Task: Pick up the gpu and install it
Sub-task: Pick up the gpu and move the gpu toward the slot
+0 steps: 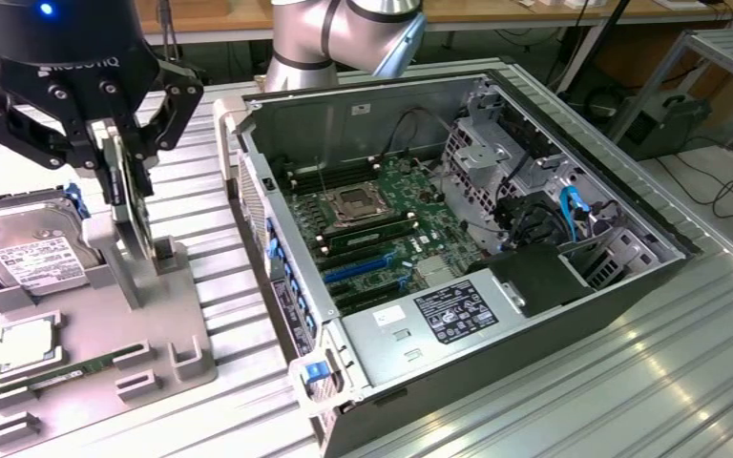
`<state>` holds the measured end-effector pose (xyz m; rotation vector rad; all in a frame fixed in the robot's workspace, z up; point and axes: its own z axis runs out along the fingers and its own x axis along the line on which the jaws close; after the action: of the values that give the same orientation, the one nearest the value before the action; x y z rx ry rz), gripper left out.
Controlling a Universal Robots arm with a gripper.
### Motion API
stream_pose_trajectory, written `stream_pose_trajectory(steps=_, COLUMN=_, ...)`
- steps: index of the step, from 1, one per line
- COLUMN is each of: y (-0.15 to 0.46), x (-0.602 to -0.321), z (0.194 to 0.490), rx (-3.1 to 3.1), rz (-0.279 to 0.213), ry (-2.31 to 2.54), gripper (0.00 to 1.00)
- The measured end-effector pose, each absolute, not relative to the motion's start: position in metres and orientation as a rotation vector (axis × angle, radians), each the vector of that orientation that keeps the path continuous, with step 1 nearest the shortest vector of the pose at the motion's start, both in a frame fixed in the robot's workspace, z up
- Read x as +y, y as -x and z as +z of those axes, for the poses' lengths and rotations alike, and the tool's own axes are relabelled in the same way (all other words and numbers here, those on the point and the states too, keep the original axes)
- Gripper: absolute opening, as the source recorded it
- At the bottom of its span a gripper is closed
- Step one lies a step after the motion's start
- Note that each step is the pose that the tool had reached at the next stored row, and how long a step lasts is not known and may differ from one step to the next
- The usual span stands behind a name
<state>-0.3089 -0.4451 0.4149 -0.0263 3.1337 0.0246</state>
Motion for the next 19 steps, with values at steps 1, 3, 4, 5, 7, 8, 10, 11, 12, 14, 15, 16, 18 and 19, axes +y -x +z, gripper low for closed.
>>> stream_pose_trajectory(steps=1, y=0.309, x=-0.445, z=0.416, rx=3.134, rz=0.025, ry=0.026, gripper=0.27)
stream_pose_trajectory(steps=3, y=0.309, x=-0.445, z=0.419, rx=3.134, rz=0.024, ry=0.027, gripper=0.27)
stream_pose_trajectory(steps=4, y=0.309, x=-0.445, z=0.42, rx=3.134, rz=0.024, ry=0.027, gripper=0.27)
stream_pose_trajectory(steps=5, y=0.309, x=-0.445, z=0.421, rx=3.133, rz=0.024, ry=0.028, gripper=0.27)
stream_pose_trajectory(steps=7, y=0.309, x=-0.445, z=0.424, rx=3.134, rz=0.024, ry=0.038, gripper=0.27)
stream_pose_trajectory(steps=8, y=0.309, x=-0.445, z=0.425, rx=3.133, rz=0.024, ry=0.046, gripper=0.27)
stream_pose_trajectory(steps=10, y=0.309, x=-0.445, z=0.426, rx=3.133, rz=0.024, ry=0.066, gripper=0.27)
stream_pose_trajectory(steps=11, y=0.309, x=-0.445, z=0.427, rx=3.133, rz=0.024, ry=0.072, gripper=0.27)
stream_pose_trajectory(steps=12, y=0.309, x=-0.445, z=0.429, rx=3.133, rz=0.024, ry=0.075, gripper=0.27)
stream_pose_trajectory(steps=14, y=0.309, x=-0.445, z=0.432, rx=3.133, rz=0.024, ry=0.078, gripper=0.27)
stream_pose_trajectory(steps=15, y=0.309, x=-0.445, z=0.433, rx=3.133, rz=0.025, ry=0.079, gripper=0.27)
stream_pose_trajectory(steps=16, y=0.309, x=-0.445, z=0.435, rx=3.133, rz=0.025, ry=0.08, gripper=0.27)
stream_pose_trajectory(steps=18, y=0.309, x=-0.445, z=0.437, rx=3.133, rz=0.025, ry=0.08, gripper=0.27)
stream_pose_trajectory(steps=19, y=0.309, x=-0.445, z=0.437, rx=3.133, rz=0.025, ry=0.08, gripper=0.27)
